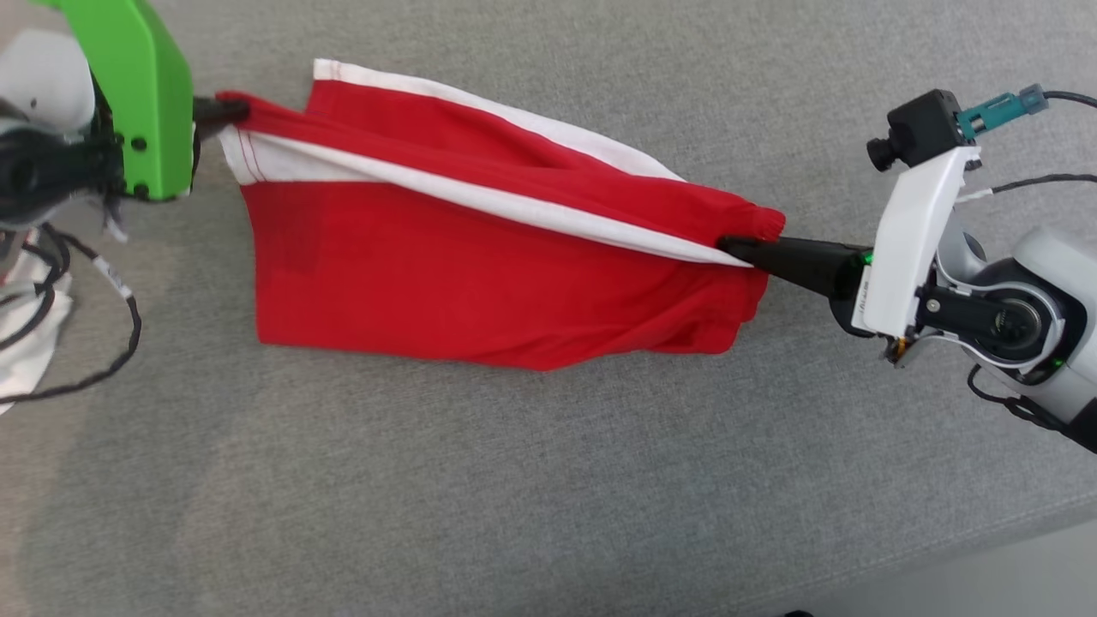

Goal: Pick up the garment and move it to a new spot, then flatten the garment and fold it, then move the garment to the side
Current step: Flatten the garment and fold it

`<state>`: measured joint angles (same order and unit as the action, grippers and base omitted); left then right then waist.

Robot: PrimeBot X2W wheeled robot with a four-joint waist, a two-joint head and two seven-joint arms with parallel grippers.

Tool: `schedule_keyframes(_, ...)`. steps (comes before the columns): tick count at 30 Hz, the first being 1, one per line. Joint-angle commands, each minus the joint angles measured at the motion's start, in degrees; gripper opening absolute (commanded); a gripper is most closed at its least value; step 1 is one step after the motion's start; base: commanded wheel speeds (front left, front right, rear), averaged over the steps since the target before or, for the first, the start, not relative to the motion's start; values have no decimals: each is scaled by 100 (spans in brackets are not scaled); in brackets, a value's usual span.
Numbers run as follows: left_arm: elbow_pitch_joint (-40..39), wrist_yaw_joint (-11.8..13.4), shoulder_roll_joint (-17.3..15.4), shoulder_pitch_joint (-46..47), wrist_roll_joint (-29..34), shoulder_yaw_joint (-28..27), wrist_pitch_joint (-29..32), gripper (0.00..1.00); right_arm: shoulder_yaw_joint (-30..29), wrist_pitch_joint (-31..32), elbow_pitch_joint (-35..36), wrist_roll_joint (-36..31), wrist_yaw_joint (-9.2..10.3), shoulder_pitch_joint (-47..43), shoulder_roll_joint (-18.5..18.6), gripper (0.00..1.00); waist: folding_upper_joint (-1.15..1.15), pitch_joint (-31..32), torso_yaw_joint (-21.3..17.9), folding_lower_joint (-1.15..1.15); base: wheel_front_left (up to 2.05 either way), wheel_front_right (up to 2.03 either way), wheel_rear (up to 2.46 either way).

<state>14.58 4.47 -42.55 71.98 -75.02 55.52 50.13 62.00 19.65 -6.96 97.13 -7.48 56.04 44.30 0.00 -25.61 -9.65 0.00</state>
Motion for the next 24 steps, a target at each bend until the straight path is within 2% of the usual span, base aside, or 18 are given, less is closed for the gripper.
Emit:
schedule_keyframes(1, 140, -50, 62, 191, 68, -7, 12, 0, -12, 13, -62, -11, -3, 94, -58, 0, 0, -376, -260, 0, 0, 0, 0)
schedule_keyframes(7, 738, -213, 382, 540, 264, 72, 3, 0, -27, 12, -237, -29, -3, 252, -317, 0, 0, -584, -397, 0, 0, 0, 0)
schedule_keyframes(9, 930, -291, 480, 580, 300, 104, -36, 0, -34, -5, -292, -33, -3, 284, -396, 30, 0, -602, -423, 0, 0, 0, 0)
schedule_keyframes(10, 1014, -329, 524, 603, 320, 103, -114, 0, -49, -29, -317, -27, -3, 302, -441, 62, 0, -606, -433, 0, 0, 0, 0)
schedule_keyframes(11, 1092, -360, 556, 610, 339, 107, -157, 15, -58, -44, -334, -24, -3, 305, -473, 90, 0, -604, -438, 0, 0, 0, 0)
schedule_keyframes(12, 1178, -414, 592, 606, 357, 115, -215, 100, -69, -57, -349, -24, -3, 303, -504, 100, 0, -595, -440, 0, 0, 0, 0)
schedule_keyframes(19, 1644, -736, 759, 383, 359, 100, -586, 100, -230, -272, -394, 73, -3, 66, -432, 100, 0, -265, -361, 0, 0, 0, 0)
schedule_keyframes(24, 1790, -893, 804, 105, 384, 56, -1088, 100, -384, -563, -365, 143, -3, -207, -294, 100, 0, 106, -305, 0, 0, 0, 0)
